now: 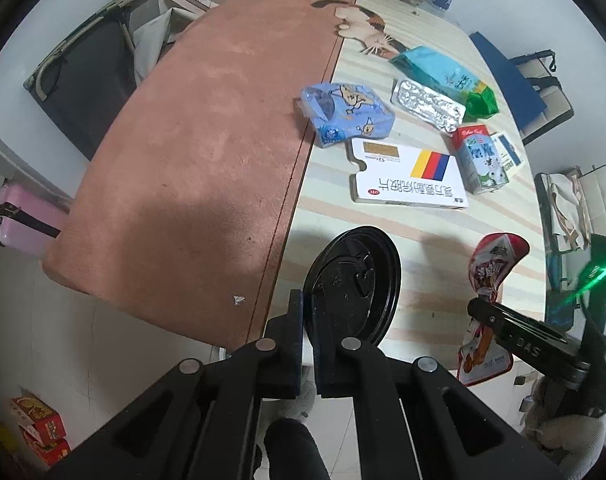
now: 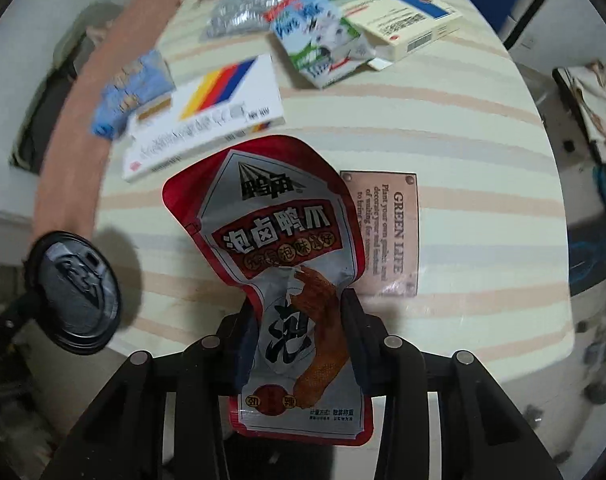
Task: Collect trash
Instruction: 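Carry the lid and pouch to the bin and open both tools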
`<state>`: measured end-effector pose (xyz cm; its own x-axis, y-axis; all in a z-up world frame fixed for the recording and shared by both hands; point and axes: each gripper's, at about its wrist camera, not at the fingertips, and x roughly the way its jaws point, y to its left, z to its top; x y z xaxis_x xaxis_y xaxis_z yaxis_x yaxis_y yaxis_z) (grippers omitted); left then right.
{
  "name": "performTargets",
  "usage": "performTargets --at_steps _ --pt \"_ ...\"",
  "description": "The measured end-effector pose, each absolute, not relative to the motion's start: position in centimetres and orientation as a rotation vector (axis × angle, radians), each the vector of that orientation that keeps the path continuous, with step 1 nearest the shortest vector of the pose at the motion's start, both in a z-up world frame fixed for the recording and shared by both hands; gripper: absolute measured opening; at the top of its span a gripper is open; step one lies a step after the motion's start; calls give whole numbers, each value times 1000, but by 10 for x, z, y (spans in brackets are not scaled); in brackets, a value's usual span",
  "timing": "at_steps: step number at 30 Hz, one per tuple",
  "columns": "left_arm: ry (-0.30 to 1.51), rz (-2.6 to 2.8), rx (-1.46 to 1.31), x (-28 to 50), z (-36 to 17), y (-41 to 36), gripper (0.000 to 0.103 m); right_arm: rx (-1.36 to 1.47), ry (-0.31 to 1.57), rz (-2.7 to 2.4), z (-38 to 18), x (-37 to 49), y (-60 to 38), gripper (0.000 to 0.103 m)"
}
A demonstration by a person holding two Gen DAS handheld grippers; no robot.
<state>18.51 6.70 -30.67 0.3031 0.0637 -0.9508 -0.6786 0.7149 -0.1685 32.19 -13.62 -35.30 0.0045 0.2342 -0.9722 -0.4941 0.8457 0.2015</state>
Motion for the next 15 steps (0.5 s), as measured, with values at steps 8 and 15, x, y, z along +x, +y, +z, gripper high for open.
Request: performTargets --at_steps 8,15 --pt "1192 485 -667 123 -294 59 2 -30 1503 657 -329 246 -174 41" --pt "1311 480 -724 70 -355 56 2 26 1673 616 -398 152 -210 41"
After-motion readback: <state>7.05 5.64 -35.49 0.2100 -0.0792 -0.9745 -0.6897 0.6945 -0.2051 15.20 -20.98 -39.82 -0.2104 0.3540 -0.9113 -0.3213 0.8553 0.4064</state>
